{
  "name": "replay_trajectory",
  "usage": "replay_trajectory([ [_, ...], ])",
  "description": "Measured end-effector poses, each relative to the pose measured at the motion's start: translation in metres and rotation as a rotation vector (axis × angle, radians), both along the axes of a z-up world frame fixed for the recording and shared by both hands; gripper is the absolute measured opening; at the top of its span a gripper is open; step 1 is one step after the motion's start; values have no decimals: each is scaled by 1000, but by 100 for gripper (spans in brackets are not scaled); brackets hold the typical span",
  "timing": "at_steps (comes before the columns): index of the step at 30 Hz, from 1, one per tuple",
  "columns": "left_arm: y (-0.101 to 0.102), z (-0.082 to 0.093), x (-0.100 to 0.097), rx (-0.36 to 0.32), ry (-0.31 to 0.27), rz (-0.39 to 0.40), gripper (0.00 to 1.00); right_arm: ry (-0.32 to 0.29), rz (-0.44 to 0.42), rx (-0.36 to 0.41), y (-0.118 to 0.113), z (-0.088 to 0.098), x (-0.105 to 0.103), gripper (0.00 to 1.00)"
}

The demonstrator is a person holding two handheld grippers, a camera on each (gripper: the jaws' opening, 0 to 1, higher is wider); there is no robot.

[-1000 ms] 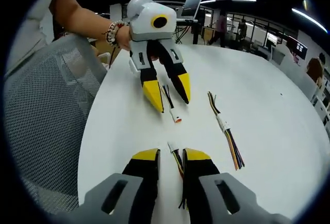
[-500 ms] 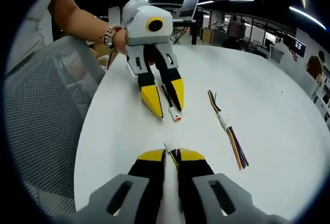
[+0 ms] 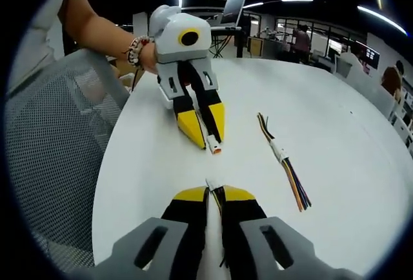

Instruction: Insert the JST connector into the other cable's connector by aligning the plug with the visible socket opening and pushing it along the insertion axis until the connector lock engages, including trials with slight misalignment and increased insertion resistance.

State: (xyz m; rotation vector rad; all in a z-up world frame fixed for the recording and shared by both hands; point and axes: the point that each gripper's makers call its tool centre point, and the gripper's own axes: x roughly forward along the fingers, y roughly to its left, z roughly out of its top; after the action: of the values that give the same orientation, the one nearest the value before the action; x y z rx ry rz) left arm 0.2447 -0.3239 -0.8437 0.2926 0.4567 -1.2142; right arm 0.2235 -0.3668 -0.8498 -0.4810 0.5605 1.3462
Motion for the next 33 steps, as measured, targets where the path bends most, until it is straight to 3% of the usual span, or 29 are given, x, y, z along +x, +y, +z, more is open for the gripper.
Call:
replay_trajectory([
  [15, -4, 2, 1, -16, -35, -17, 0, -7, 4, 6, 1, 0, 0, 4],
  [25, -14, 12, -4, -21, -63, -53, 0, -66, -3, 36, 7, 16, 9, 4],
  [33, -20, 15, -8, -19, -74, -75, 0, -77, 7, 41, 10, 19, 10, 4],
])
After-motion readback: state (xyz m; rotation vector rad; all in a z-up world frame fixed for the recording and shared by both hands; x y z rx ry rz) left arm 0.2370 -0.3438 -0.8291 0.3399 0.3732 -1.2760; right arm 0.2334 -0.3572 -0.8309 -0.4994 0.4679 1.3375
